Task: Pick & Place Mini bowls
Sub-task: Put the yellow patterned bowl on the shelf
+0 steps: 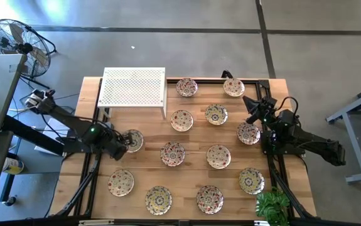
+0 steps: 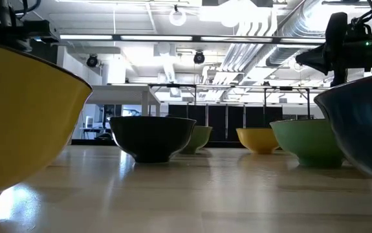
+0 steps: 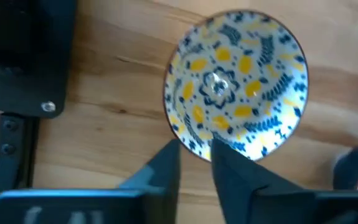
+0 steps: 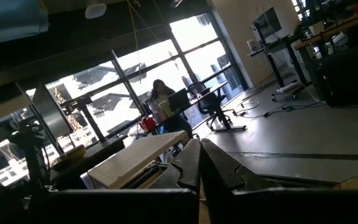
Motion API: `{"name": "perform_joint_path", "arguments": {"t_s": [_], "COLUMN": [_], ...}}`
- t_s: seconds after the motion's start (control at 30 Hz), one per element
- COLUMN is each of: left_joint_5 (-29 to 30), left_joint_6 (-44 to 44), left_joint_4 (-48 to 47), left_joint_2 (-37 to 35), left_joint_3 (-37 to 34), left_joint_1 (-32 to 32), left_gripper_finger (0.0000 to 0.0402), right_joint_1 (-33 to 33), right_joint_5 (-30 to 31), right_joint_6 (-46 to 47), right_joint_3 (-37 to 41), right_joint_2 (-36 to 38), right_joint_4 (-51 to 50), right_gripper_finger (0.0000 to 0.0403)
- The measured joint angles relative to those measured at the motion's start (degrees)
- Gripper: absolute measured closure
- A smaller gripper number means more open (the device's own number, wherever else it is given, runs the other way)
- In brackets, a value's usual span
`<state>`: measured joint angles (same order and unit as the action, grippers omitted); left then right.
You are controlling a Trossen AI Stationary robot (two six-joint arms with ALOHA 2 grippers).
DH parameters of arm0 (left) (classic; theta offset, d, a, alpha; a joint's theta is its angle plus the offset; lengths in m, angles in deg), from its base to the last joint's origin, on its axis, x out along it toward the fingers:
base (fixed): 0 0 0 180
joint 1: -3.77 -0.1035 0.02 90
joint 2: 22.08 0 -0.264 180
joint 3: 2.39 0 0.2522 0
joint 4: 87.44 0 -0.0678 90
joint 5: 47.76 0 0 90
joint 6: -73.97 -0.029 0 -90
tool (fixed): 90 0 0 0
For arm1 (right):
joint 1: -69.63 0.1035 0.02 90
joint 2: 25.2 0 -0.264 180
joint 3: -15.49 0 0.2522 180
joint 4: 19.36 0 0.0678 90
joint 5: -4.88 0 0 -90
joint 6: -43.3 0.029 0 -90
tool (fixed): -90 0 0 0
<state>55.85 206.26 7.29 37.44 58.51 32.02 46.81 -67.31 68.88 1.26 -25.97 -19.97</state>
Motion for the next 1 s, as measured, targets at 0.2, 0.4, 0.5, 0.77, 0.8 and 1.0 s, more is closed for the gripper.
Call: {"name": "perform_joint_path", "arguments": {"t_s": [0.2,0.4,0.5,0.77,0.8,1.0], "left_joint_5": [-1.4,-1.6,-3.5,-4.1,-4.8,-5.8], "left_joint_6": [-2.0,-6.3,-9.6,-16.0,-16.4,-16.6], "left_joint_4": [-0.9,2.9,5.5,13.8,15.1,22.0], "left_joint_2": [-0.1,-0.2,-1.2,-1.2,-1.2,-1.1], "left_joint_3": [-0.6,-6.1,-9.1,-13.7,-14.4,-17.9], "left_joint_1": [-3.1,-6.3,-8.3,-11.4,-11.5,-11.8], "left_gripper_finger": [0.0225,0.0224,0.0235,0.0243,0.0244,0.0249], "right_joint_1": [0.0,0.0,0.0,0.0,0.0,0.0], "right_joint_5": [0.0,-0.2,-0.3,-1.3,-1.5,-1.7], "right_joint_6": [0.0,0.0,0.0,0.0,0.0,0.0], "right_joint_3": [0.0,0.0,0.0,0.0,0.0,0.0], "right_joint_2": [0.0,0.0,0.0,0.0,0.0,0.0], "right_joint_4": [-0.3,-0.5,-0.5,-0.5,-0.5,-0.7], "right_gripper_finger": [0.0402,0.0402,0.0402,0.0402,0.0402,0.0402]}}
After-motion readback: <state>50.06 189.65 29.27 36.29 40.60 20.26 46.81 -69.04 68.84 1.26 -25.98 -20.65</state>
